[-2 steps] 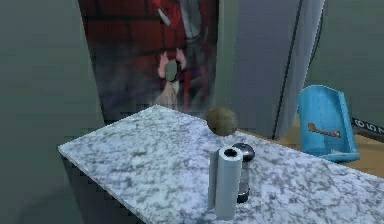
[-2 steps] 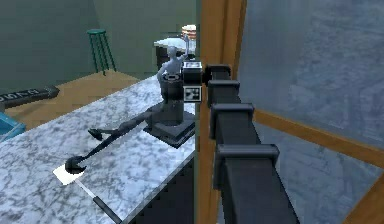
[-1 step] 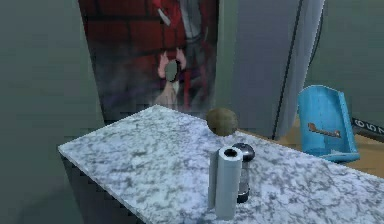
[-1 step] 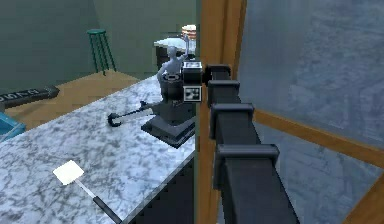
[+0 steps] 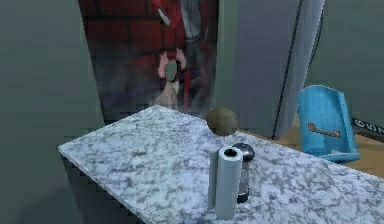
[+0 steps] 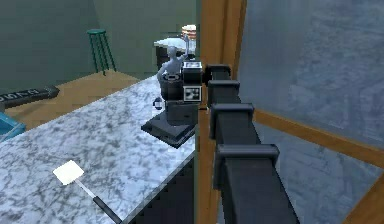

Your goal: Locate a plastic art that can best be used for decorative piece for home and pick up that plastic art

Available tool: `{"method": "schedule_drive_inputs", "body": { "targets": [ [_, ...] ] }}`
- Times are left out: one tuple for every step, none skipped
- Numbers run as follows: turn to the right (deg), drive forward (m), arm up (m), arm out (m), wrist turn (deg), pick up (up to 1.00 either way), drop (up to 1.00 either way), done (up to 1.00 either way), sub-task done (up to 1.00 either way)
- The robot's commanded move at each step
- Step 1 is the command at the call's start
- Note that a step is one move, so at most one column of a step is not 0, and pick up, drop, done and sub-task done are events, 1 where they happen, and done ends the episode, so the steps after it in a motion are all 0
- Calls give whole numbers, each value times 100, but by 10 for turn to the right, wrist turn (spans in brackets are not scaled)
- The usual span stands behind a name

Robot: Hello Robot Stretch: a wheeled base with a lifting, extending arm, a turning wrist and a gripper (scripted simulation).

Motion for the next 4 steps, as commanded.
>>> {"method": "schedule_drive_inputs", "body": {
  "targets": [
    [0, 0, -16, 0, 0, 0, 0, 0, 0],
    [0, 0, 0, 0, 0, 100, 0, 0, 0],
    [0, 0, 10, 0, 0, 0, 0, 0, 0],
    [0, 0, 0, 0, 0, 0, 0, 100, 0]
  ]
}}
